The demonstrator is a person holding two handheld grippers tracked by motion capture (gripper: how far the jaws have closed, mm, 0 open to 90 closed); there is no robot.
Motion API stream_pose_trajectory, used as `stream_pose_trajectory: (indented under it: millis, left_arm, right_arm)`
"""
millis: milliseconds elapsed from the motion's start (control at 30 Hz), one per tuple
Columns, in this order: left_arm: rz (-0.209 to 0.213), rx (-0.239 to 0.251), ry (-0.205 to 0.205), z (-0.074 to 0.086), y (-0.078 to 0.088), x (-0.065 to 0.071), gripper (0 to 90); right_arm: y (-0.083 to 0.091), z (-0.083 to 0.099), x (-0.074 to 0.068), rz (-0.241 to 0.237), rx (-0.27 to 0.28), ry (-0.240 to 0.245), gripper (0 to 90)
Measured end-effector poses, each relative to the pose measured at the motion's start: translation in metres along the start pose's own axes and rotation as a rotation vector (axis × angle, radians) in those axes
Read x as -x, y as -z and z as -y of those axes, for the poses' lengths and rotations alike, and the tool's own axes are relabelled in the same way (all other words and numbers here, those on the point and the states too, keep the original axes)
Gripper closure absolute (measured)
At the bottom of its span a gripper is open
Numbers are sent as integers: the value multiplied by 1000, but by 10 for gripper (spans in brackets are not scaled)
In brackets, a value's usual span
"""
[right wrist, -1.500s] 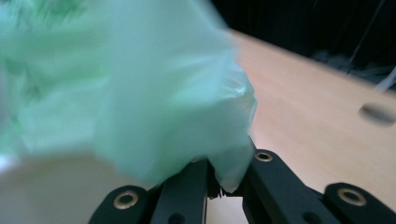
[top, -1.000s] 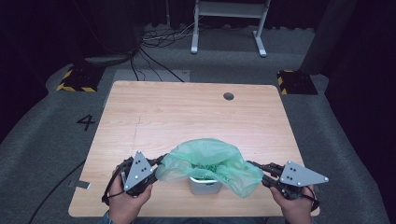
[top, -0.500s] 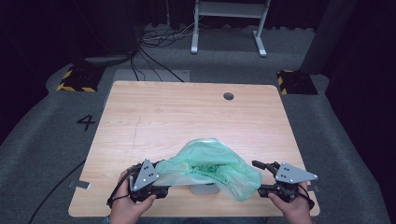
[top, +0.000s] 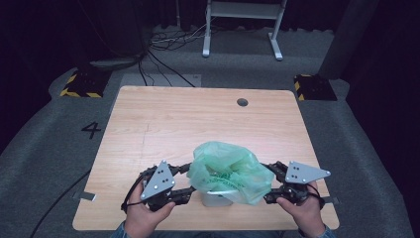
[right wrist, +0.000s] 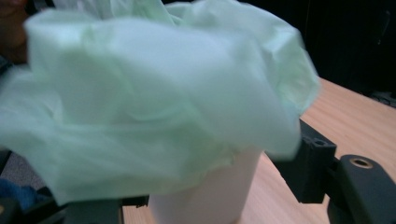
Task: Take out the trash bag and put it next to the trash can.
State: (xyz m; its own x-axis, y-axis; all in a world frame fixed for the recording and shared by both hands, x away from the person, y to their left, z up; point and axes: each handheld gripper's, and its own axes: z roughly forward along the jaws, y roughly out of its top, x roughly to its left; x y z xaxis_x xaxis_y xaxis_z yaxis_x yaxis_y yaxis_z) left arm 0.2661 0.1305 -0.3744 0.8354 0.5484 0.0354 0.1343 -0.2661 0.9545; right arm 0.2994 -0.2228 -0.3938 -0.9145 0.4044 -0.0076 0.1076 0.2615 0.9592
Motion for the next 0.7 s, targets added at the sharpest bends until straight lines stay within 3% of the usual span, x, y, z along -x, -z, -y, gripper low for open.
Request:
stream_pose_trajectory:
  millis: [100, 333, 400, 533, 633, 700]
  left_arm:
    - [33, 6, 2, -7, -14, -1, 521]
    - [94, 9, 76, -8, -38, -10, 545]
    - [84, 10, 89, -9, -38, -12, 586]
    - [139, 46, 150, -11, -38, -15, 630]
    - [155, 39, 138, -14, -40, -13, 673]
    - [173, 41, 138, -16, -42, -10, 688]
  right_arm:
    - [-15, -15, 0, -10, -8, 10, 313]
    - [-62, -36, 6, -65, -87, 18, 210]
    - [-71, -38, 6, -83, -116, 30, 196]
    - [-81, -41, 1, -126, -156, 64, 223]
    - [-85, -44, -5, -131, -185, 107, 244]
    - [-88, -46, -7, -145, -202, 118, 324]
